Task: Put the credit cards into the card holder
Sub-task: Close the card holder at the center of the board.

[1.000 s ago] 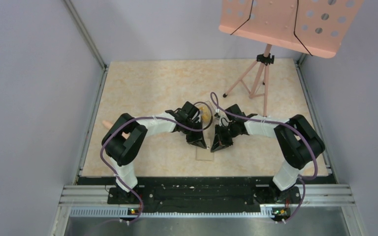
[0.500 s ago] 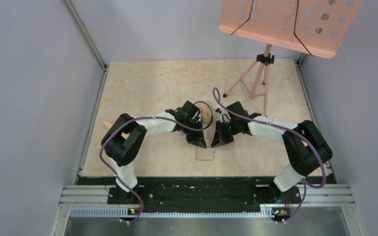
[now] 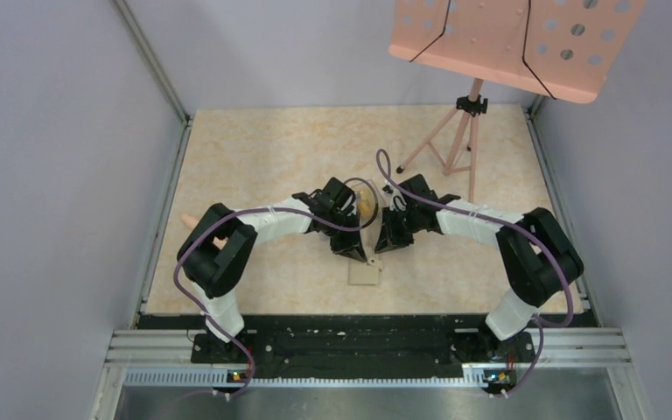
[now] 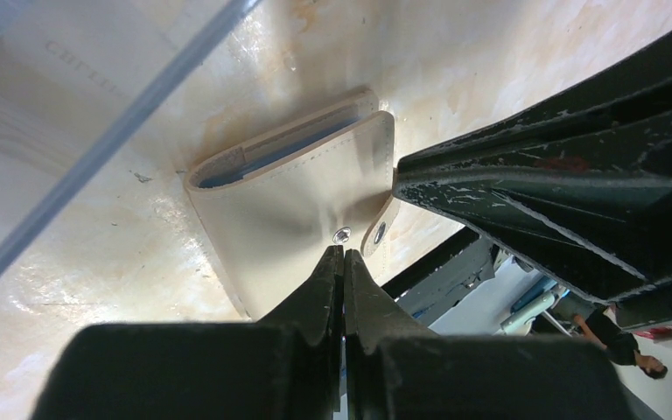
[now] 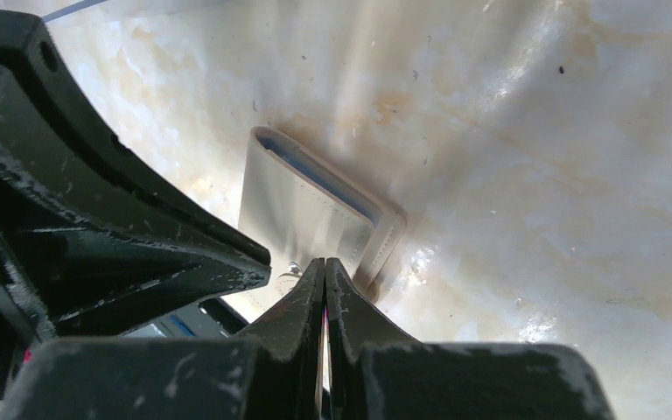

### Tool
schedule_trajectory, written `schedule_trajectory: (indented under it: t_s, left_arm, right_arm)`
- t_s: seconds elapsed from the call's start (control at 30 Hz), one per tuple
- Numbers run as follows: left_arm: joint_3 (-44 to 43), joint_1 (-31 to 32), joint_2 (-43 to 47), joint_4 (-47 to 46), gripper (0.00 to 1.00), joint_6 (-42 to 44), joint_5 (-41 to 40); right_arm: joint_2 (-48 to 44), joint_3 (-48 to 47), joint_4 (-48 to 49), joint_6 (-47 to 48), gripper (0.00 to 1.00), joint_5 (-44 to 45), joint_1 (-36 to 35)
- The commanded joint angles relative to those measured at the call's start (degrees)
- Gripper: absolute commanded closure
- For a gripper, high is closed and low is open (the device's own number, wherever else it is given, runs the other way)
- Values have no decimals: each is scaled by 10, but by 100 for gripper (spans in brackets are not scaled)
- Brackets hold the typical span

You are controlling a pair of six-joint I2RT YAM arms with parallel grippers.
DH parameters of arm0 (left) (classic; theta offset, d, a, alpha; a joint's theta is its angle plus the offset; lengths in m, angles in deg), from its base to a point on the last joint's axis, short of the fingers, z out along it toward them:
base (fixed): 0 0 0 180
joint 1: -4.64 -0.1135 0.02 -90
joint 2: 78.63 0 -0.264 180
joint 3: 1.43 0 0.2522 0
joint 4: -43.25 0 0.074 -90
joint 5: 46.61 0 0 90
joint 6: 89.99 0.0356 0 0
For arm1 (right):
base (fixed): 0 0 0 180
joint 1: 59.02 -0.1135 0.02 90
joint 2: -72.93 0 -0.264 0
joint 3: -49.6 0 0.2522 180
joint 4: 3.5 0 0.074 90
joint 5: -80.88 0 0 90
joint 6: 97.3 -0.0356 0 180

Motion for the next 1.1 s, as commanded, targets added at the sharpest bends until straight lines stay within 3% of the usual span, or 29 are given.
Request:
schedule_trajectory:
  t_s: [0.0, 0.2, 0.3, 0.9, 1.07]
  left_arm:
    - [-18, 1, 18, -2, 100, 4, -1]
    - [-14, 1, 21, -15, 73, -2, 6]
    - [-13, 1, 24, -26, 69, -3, 15]
    - [-25, 2, -20, -51, 76, -8, 62]
    - [-27, 2, -29, -57, 85, -8, 67]
  right_arm:
    - [10, -22, -4, 0, 100, 14, -8]
    - [14, 1, 7, 0, 100, 9, -8]
    - [21, 7, 12, -2, 100, 4, -9]
    - [33, 10, 14, -1, 100, 0, -10]
    - [33, 11, 13, 1, 100, -2, -10]
